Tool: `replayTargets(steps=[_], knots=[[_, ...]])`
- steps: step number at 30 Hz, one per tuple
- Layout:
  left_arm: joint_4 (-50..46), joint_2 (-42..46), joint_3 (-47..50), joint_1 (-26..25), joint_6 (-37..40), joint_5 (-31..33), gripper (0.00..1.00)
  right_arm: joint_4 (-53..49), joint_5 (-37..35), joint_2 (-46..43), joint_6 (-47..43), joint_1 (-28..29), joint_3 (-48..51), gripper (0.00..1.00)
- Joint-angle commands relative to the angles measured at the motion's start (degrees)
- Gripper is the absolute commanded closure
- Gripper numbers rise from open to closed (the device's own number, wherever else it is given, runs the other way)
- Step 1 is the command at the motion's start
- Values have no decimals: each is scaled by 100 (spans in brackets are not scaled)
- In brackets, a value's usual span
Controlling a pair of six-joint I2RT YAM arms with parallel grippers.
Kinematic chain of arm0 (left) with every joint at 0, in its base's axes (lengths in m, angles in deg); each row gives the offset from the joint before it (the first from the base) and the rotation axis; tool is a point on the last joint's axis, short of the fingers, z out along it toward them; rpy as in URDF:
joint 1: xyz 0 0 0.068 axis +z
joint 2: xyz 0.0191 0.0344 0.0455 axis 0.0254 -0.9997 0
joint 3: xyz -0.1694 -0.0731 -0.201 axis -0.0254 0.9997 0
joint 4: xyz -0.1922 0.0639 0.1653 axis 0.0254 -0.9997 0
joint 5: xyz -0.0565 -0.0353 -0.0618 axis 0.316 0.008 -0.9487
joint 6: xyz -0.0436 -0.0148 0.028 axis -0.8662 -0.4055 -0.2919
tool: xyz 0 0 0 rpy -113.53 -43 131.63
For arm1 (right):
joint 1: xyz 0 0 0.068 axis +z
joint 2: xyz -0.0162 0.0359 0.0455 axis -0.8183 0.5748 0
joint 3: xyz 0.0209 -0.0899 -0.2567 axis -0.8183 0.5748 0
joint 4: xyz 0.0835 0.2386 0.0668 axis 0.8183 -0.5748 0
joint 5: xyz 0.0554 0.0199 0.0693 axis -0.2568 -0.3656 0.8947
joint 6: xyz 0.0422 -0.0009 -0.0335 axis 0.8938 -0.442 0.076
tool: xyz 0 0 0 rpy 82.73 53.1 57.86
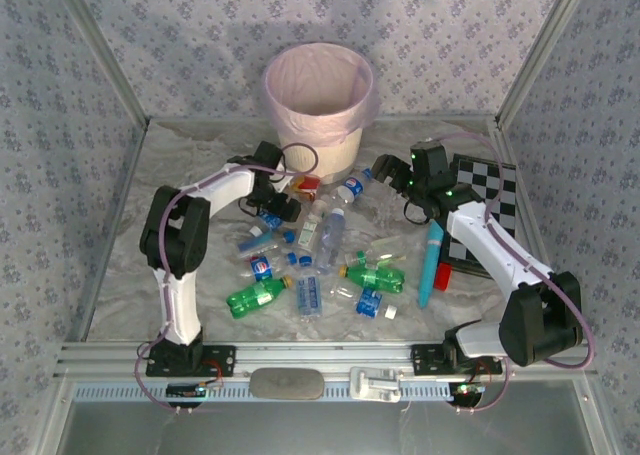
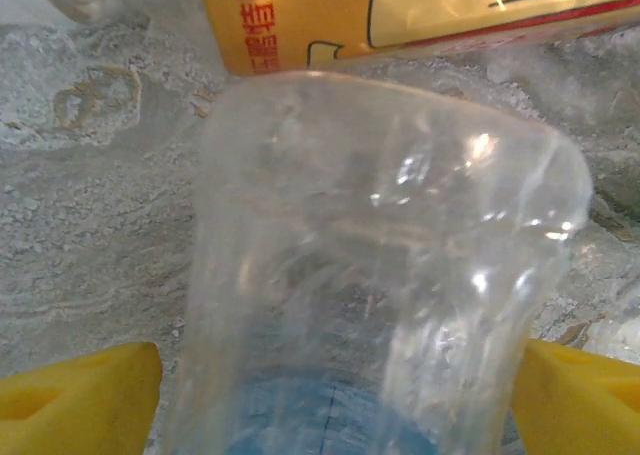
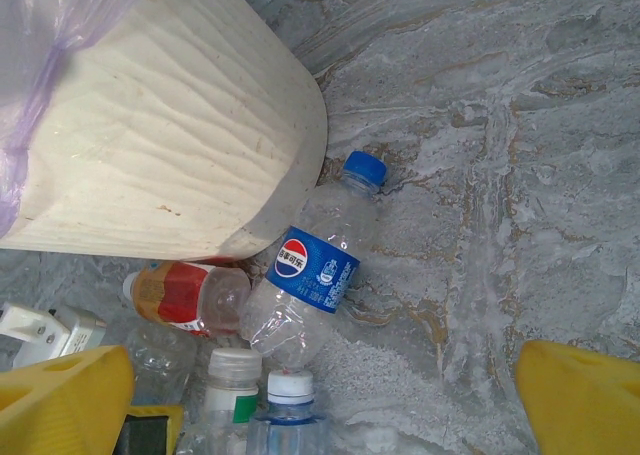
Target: Put the plastic bottles in the bin
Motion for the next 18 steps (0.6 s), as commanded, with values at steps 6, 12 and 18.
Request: replayTargets(steps=[6,12,18], knots=[[-94,-125,-78,-58,161,145,24,-91,-113,-5,20,15,-73,0],[-58,-73,-69,-58,188,210,36,-104,-144,-23,43,14,-62,0],[14,154,12,-58,246,428,45,-61,-134,-15,77,24,-52,0]])
